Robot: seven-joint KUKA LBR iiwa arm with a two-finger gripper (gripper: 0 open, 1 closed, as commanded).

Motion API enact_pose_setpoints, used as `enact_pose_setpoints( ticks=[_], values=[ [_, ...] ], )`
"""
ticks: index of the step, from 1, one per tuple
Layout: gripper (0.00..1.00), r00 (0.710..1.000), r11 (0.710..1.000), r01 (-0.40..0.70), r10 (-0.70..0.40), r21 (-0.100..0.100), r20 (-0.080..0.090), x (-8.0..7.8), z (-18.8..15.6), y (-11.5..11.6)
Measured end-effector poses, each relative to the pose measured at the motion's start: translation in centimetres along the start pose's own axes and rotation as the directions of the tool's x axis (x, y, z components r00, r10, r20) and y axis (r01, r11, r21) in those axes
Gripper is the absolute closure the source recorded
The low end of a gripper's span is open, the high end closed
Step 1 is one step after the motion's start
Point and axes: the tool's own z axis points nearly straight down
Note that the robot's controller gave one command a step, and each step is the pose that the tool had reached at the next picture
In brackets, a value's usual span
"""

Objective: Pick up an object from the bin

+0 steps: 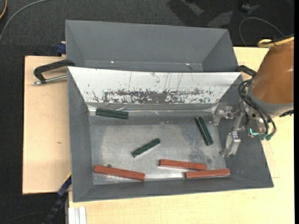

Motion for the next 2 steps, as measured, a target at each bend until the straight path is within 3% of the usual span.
enact_pose_setpoints(
  ticks=[1,2],
  values=[
    [0.0,0.999,0.999,0.037,-0.037,-0.002,0.0,1.0,11.3,5.0],
    [0.0,0.99,0.99,-0.143,0.143,-0.001,0.01,2.1,11.8,5.1]
  ],
)
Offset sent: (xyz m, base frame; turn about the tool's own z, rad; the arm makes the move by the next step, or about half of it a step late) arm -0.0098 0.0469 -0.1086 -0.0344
